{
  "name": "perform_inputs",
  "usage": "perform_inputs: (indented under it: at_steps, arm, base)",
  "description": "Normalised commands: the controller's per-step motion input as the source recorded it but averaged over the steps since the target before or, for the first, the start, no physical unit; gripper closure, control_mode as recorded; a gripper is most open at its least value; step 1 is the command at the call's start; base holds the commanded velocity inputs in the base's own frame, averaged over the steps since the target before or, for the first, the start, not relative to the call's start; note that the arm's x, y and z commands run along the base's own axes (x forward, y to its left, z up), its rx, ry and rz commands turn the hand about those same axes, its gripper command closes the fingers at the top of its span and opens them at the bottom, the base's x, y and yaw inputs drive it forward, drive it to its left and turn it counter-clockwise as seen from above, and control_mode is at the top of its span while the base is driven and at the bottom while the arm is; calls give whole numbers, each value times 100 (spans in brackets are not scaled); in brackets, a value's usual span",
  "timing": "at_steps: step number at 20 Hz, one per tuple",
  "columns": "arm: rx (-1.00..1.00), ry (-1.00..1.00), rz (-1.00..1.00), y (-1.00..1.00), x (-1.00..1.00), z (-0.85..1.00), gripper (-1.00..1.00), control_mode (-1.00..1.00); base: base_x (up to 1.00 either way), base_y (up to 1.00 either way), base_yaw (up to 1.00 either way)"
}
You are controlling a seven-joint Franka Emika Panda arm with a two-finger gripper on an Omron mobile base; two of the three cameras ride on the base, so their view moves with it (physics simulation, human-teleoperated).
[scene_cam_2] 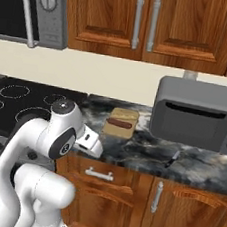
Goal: Retrieve the sausage and cheese from the fridge and place them on the cutting board on the counter.
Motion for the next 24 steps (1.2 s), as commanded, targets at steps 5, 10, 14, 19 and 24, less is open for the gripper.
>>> perform_inputs:
  at_steps: [5,10,14,19,24]
  arm:
    - [0,0,0,0,0,0,-100,100]
    - [0,0,0,0,0,0,-100,100]
    - [0,0,0,0,0,0,-100,100]
    - [0,0,0,0,0,0,-100,100]
    - [0,0,0,0,0,0,-100,100]
  base:
    - [-23,7,-79]
    - [0,6,-97]
    - [-2,2,-97]
    - [-11,-1,-86]
    - [-16,-2,-79]
